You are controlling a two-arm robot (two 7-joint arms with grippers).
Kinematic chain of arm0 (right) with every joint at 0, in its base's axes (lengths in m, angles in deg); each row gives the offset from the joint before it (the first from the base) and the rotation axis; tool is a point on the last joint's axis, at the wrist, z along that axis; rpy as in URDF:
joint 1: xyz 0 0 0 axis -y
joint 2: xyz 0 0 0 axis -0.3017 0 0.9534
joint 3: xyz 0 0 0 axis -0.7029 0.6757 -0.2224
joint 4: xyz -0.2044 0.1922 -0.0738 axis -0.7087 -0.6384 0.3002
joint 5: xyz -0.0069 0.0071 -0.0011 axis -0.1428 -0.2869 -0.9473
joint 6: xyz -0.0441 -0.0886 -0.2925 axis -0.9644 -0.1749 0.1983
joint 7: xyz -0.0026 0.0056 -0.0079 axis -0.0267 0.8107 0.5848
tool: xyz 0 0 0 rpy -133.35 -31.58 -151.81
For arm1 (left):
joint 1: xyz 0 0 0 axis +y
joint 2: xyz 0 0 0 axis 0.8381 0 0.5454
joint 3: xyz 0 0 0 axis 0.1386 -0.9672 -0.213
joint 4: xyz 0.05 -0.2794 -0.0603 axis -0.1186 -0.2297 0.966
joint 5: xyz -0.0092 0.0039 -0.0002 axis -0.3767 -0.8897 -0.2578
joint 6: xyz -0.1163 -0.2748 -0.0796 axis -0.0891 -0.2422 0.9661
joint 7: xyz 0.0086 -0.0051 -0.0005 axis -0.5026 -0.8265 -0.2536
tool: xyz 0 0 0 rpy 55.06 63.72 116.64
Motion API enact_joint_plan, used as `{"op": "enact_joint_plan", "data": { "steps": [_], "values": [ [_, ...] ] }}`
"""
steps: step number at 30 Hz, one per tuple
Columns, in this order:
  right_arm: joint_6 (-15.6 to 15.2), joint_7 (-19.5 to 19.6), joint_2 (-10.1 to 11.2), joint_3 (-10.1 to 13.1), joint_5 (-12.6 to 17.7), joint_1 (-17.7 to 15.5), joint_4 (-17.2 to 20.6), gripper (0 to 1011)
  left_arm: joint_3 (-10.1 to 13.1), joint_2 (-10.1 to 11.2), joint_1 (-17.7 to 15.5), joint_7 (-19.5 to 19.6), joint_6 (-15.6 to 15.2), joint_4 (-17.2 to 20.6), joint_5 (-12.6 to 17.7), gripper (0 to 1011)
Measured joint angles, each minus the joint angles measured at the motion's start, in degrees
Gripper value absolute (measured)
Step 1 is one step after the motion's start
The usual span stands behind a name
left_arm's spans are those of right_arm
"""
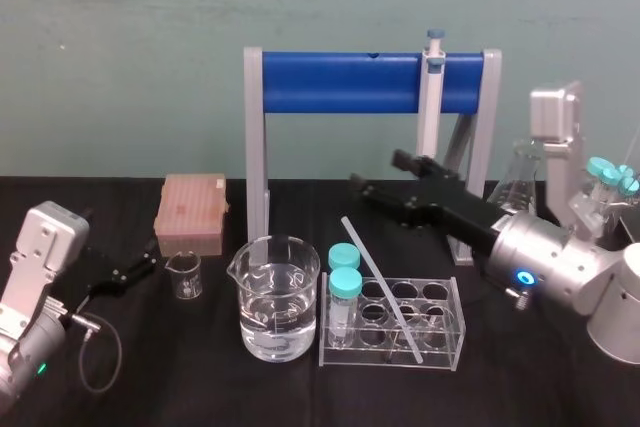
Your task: Pick up the stirring rod with one hand, then place it down.
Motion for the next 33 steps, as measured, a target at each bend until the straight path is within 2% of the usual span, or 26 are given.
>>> {"op": "enact_joint_plan", "data": {
  "steps": [2,3,5,11,23,33],
  "values": [
    [-0.1,-1.3,-0.1,-1.4,-0.5,0.8,-0.2,1003,0.0,0.0,0.0,0.0,0.0,0.0,0.0,1000],
    [-0.1,-1.3,-0.1,-1.4,-0.5,0.8,-0.2,1003,0.0,0.0,0.0,0.0,0.0,0.0,0.0,1000],
    [-0.5,-2.3,0.2,-3.4,-1.7,1.6,-0.6,1003,0.0,0.0,0.0,0.0,0.0,0.0,0.0,1000],
    [-1.4,-2.6,0.6,-6.2,-4.6,2.5,-2.5,1003,0.0,0.0,0.0,0.0,0.0,0.0,0.0,1000],
    [-1.7,-2.3,0.0,-7.1,-7.3,2.7,-4.9,1003,0.0,0.0,0.0,0.0,0.0,0.0,0.0,1000],
    [-1.1,-1.4,-0.2,-7.4,-9.5,2.3,-5.2,1003,0.0,0.0,0.0,0.0,0.0,0.0,0.0,1000]
  ]
}}
